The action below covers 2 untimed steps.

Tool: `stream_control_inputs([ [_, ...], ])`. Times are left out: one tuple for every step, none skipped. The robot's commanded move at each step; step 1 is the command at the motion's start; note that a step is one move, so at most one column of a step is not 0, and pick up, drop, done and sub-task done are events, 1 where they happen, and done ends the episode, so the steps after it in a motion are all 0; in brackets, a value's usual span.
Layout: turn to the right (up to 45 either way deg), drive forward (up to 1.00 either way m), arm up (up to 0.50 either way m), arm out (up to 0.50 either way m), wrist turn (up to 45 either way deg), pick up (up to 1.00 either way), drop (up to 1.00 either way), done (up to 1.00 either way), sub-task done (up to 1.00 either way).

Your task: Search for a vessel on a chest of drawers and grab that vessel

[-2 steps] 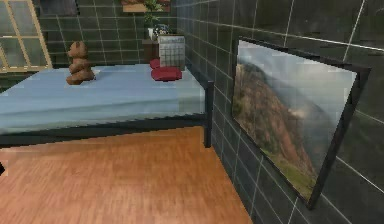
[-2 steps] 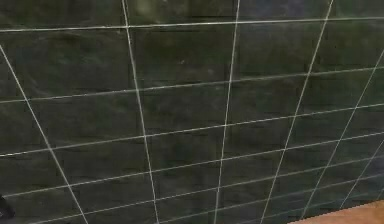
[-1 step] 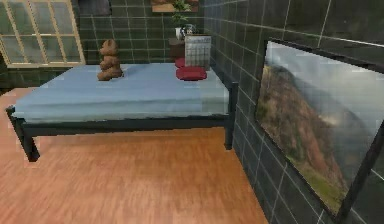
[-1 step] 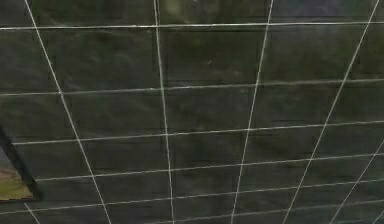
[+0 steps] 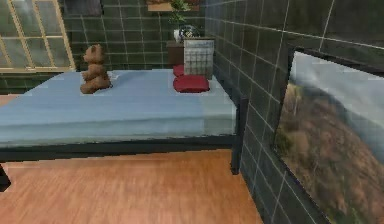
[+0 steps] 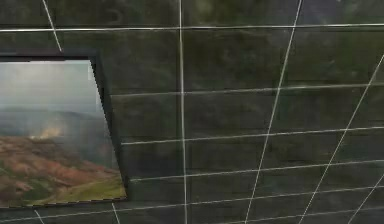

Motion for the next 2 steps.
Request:
stream_control_inputs([
  [-45.0, 0.0, 0.0, 0.0, 0.0, 0.0, 0.0, 0.0, 0.0],
  [-21.0, 0.0, 0.0, 0.0, 0.0, 0.0, 0.0, 0.0, 0.0],
])
